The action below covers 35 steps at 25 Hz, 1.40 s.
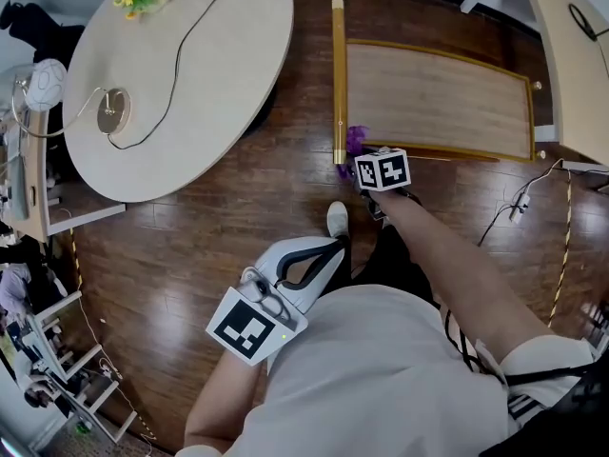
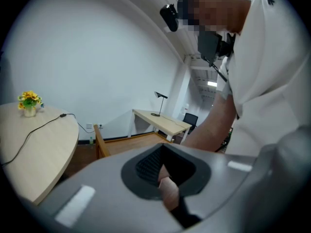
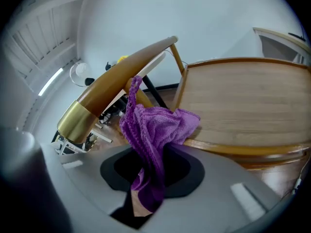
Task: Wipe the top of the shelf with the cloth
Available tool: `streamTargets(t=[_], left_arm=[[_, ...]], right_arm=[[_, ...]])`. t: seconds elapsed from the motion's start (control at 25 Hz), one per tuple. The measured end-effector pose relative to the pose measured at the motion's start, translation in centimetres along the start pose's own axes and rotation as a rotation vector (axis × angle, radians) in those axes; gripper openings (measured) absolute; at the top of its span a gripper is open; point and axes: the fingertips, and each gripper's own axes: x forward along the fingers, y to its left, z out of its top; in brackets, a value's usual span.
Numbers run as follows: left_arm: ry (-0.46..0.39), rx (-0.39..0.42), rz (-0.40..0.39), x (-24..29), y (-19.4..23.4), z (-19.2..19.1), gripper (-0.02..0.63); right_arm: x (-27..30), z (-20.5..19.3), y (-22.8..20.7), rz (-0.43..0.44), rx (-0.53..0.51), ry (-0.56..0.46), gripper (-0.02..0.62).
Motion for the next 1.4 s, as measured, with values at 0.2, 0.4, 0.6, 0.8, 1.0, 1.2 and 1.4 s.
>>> streamTargets(t=[0.2,0.4,0.6,0.8,1.0,1.2,1.4], left_arm=[[-0.007,0.001,-0.010,-1.0,0.2,-0.3,0.020],[-0.031,0.016,-0.063,-0.7,0.3,0.1,0.020],[-0.044,0.038,-0.152,0.5,-0.4,0.7,0.018],[-0.047,0.072,-0.282,2.5,-1.4,1.1,0.019],[-0.029,0.105,-0.369,5.4,-4.1,2.0,0.018],[-0.014,0.116,-0.386,6.8,-8.4,2.4,0.019],[-0.006,0.143,-0.371,8.2,-13.6,1.6,0.018]], right_arm=[[-0.4,0.1,0.7,0.054,-0.016,0.001,0.104],[-4.8,-0.4,-0.7,0.033,-0.050,-0.028,0.104],[-12.4,-0.8,-2.1,-0.009,-0.013,-0.125,0.104],[-21.3,-1.9,-3.3,-0.091,0.002,-0.228,0.104],[-30.6,-4.4,-4.4,-0.159,0.031,-0.328,0.104],[-38.3,-7.3,-5.4,-0.217,0.053,-0.445,0.104],[-44.7,-10.7,-5.8,-0.204,0.031,-0.528,0.104]])
